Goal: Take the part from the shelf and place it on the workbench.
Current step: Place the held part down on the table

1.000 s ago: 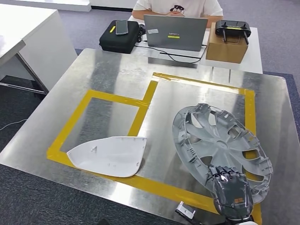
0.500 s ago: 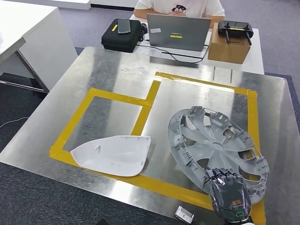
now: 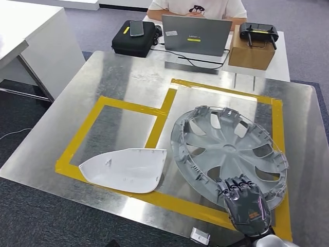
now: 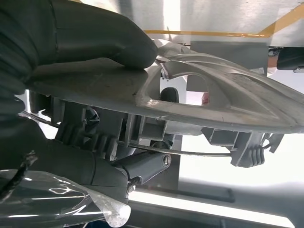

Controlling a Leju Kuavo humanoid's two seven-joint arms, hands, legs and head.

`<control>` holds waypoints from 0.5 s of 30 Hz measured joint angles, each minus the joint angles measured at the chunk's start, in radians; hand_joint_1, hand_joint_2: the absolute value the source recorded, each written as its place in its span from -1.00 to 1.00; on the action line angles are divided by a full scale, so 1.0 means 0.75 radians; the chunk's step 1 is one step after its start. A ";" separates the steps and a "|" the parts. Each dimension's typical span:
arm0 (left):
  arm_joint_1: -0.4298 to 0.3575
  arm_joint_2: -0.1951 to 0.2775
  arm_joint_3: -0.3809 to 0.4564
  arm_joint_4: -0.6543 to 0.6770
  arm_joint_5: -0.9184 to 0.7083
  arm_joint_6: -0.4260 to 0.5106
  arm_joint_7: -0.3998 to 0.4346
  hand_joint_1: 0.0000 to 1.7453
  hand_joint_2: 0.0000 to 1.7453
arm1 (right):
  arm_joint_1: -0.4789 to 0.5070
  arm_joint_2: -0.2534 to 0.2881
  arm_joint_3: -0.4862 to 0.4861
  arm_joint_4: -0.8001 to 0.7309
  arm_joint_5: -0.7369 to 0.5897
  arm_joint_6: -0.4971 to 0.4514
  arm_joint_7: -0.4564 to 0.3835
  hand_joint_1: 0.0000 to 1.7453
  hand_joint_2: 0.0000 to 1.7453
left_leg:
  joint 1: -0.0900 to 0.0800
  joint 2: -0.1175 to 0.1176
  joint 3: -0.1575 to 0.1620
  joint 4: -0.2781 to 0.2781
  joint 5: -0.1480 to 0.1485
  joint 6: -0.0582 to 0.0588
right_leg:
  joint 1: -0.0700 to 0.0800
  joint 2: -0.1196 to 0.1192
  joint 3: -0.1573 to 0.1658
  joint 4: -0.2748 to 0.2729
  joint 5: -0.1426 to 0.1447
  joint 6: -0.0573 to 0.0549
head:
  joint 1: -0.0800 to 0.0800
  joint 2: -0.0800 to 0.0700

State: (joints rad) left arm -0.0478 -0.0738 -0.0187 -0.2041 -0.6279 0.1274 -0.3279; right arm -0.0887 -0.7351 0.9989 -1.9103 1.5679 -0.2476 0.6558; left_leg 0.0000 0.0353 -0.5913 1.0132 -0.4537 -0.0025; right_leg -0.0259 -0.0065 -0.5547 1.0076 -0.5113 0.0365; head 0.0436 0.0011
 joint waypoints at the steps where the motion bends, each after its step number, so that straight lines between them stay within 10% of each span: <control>1: 0.000 0.000 0.000 0.000 0.000 0.000 0.001 -1.00 -1.00 | -0.003 -0.002 0.005 0.001 0.000 0.000 0.000 1.00 1.00 | 0.000 0.000 0.000 0.000 0.000 0.000 | 0.000 0.000 0.000 0.000 0.000 0.000 | 0.000 0.000; 13: 0.000 0.002 0.000 0.000 0.001 -0.030 -0.002 -1.00 -1.00 | -0.021 -0.010 0.062 0.005 0.000 0.000 0.000 1.00 1.00 | 0.000 0.000 -0.001 0.000 0.000 0.000 | 0.000 0.000 -0.001 0.000 0.000 0.000 | 0.000 0.000; 15: 0.002 -0.002 0.000 0.000 0.009 -0.029 -0.005 -1.00 0.00 | -0.021 -0.010 0.070 0.008 0.000 0.000 0.000 0.00 0.00 | 0.000 0.000 -0.001 0.000 0.000 0.000 | 0.000 0.000 -0.001 0.000 0.000 0.000 | 0.000 0.000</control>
State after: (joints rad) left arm -0.0462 -0.0753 -0.0185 -0.2041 -0.6215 0.1055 -0.3316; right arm -0.1046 -0.7429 1.0512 -1.9043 1.5679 -0.2479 0.6558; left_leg -0.0001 0.0353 -0.5921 1.0132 -0.4537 -0.0025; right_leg -0.0260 -0.0065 -0.5554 1.0076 -0.5113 0.0365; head 0.0436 0.0011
